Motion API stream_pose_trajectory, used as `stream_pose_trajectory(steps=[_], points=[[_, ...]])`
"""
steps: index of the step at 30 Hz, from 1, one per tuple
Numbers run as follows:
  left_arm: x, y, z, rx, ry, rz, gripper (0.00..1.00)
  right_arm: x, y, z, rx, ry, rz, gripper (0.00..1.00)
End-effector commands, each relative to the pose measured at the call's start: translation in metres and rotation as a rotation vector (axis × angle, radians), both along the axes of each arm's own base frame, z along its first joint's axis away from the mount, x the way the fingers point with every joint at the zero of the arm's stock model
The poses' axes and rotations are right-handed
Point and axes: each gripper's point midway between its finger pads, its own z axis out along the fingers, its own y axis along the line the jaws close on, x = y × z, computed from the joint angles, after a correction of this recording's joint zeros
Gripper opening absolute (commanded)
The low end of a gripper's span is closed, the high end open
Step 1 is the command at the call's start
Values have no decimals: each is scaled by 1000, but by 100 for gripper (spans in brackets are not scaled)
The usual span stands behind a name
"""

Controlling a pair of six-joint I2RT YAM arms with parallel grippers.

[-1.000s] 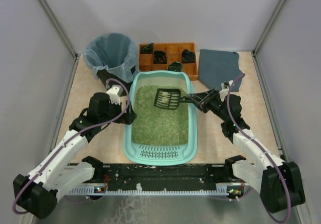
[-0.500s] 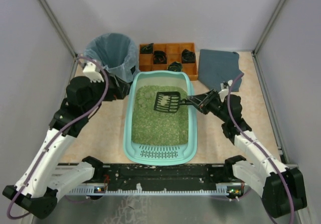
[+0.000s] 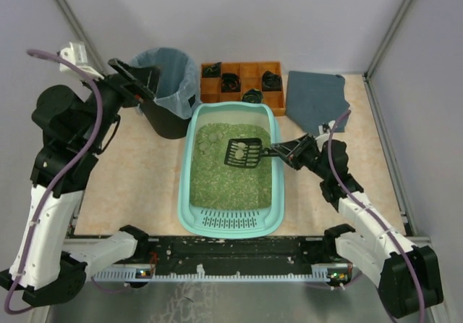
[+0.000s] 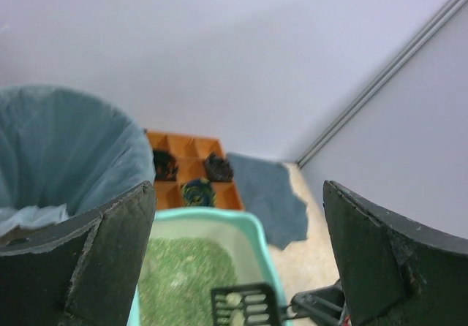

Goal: Clean the litter box

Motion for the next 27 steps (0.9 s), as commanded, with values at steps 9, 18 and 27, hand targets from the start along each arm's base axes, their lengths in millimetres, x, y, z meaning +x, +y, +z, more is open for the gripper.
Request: stream_pose_trajectory(steps=[9,18,27], points=[[-3,-17,87,-161,-160,-91,100,10,-11,33,70,-117,-86,0],[-15,-27,118,-225,-240,-177,100,8,0,44,106,-149,-46,0],[-18,-37,118,-241,-247,-234,100,-1,6,50,93,-164,-4,0]])
